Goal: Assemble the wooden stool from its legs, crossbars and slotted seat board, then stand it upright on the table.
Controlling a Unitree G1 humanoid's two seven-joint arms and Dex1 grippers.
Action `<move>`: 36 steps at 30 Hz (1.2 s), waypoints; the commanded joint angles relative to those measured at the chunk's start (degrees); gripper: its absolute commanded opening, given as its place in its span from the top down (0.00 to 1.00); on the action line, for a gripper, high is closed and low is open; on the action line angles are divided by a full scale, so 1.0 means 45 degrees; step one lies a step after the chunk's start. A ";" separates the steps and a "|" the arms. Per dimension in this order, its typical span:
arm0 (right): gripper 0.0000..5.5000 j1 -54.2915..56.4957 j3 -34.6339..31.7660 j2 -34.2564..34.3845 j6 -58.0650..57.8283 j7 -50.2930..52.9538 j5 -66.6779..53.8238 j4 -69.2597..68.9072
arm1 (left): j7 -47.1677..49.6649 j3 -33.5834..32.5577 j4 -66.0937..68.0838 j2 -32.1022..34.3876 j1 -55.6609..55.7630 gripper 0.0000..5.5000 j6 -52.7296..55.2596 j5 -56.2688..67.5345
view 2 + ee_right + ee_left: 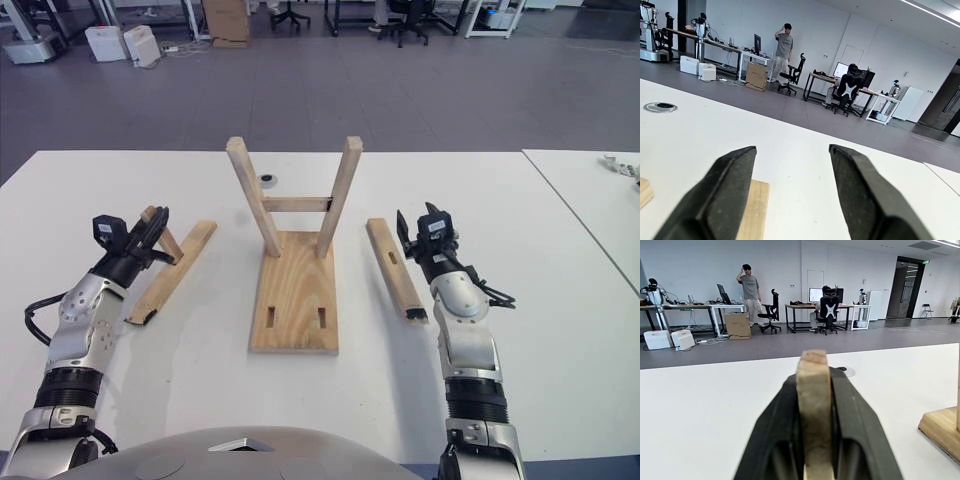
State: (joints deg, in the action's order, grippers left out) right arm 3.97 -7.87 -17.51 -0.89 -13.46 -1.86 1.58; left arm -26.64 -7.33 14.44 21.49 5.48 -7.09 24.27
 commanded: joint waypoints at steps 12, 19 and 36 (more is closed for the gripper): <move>0.51 0.0385 0.0184 -0.0195 0.0527 0.0076 0.0100 0.0656 | -0.0134 -0.0348 -0.3521 0.2375 -0.1106 0.52 0.6801 -0.0199; 0.51 0.0330 0.0321 -0.0146 0.0553 0.0152 0.0157 0.0733 | 0.0950 0.0012 -0.4876 0.2065 -0.1706 0.41 1.0071 -0.0340; 0.47 0.2730 -0.2382 -0.0647 -0.2734 -0.0708 -0.4532 -0.0315 | 0.0977 -0.2323 -0.4751 0.1549 -0.0531 0.63 0.7020 -0.0032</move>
State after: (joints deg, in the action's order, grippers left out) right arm 10.61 -15.52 -18.30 -8.50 -14.85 -15.93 2.48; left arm -22.28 -13.26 -3.39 28.74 -2.74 27.43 20.68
